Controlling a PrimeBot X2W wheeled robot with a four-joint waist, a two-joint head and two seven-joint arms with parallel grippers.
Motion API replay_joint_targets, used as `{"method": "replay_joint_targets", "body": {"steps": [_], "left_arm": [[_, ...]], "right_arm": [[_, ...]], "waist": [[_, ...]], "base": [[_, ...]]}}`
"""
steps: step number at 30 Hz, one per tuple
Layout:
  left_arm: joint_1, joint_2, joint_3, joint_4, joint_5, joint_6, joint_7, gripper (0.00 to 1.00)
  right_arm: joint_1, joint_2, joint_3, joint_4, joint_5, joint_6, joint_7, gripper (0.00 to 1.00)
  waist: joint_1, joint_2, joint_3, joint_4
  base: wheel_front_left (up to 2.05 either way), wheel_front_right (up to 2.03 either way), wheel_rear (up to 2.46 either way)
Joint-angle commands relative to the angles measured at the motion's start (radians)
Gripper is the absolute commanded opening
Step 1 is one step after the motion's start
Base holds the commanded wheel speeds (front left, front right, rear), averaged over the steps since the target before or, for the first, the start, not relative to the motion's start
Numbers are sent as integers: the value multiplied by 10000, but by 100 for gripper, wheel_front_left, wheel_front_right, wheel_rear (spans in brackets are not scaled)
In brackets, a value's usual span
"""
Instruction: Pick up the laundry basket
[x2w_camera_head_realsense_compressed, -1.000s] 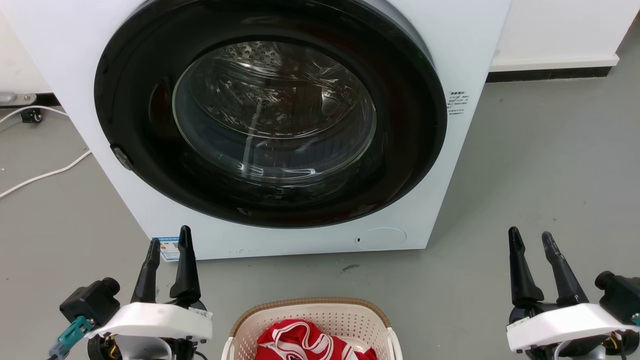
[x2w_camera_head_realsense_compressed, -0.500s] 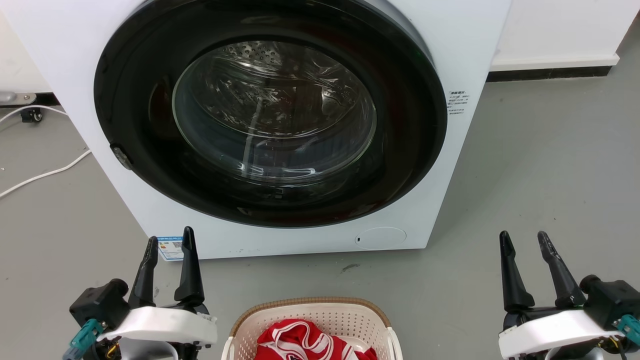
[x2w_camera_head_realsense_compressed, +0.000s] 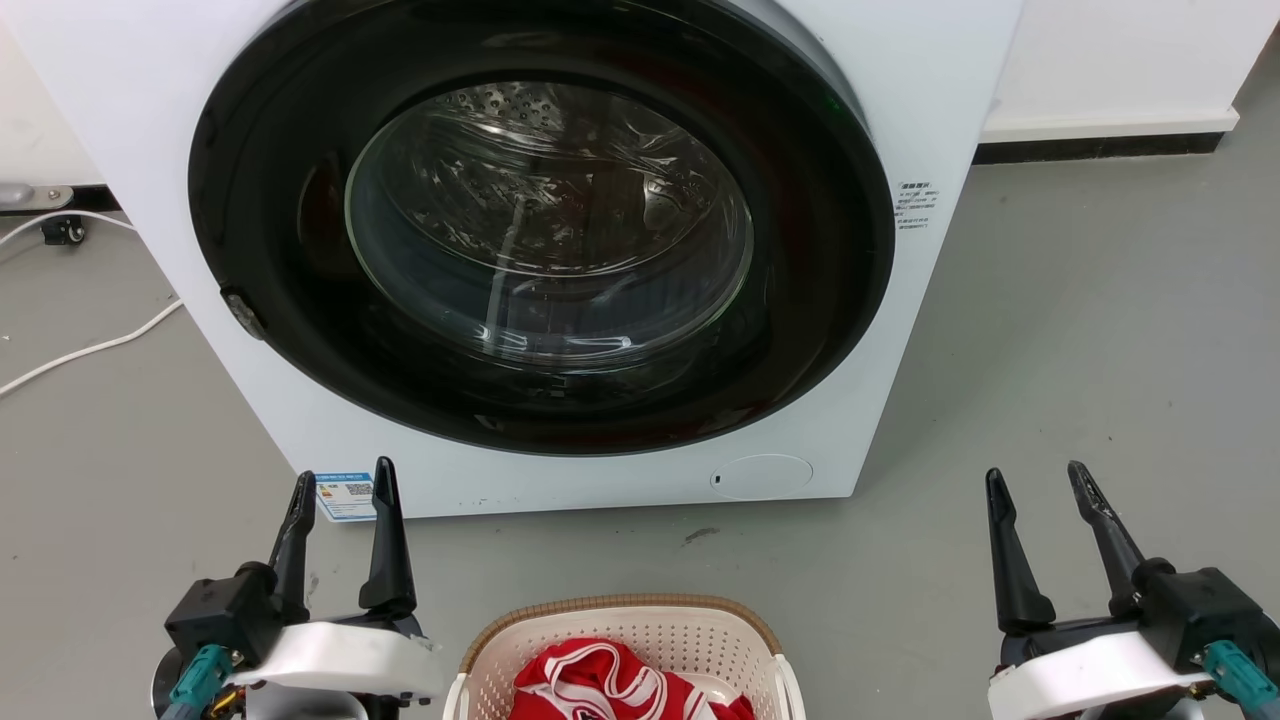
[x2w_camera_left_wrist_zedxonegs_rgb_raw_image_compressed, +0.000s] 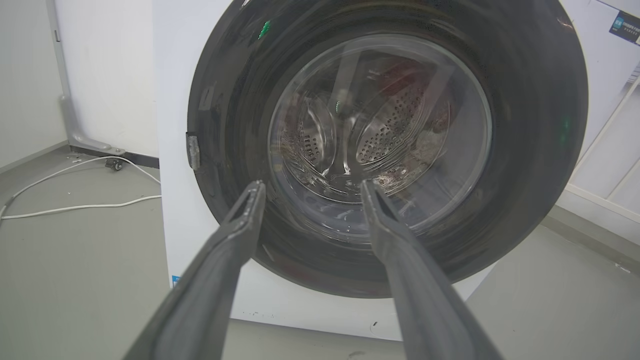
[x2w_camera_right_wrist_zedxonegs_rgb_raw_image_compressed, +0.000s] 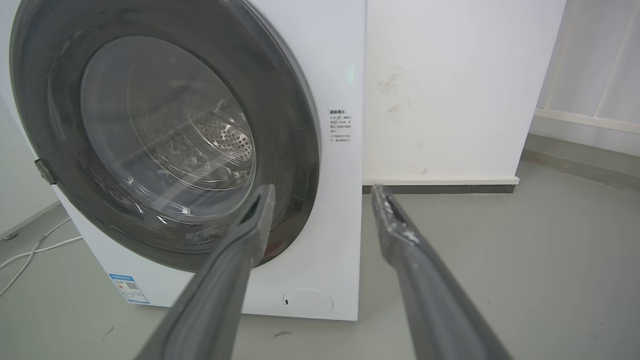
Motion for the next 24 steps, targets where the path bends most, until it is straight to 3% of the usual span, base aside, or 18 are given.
{"method": "replay_joint_targets", "body": {"steps": [1, 24], "left_arm": [[93, 35, -13, -96, 209, 44, -60, 100], [259, 37, -185, -127, 2070, 166, -488, 100]], "right_arm": [[95, -11, 19, -102, -242, -3, -99, 100], [308, -4, 128, -240, -2015, -3, -516, 100]], "waist": [[0, 0, 0, -4], [0, 0, -10, -8]], "base": [[0, 0, 0], [0, 0, 0]]}}
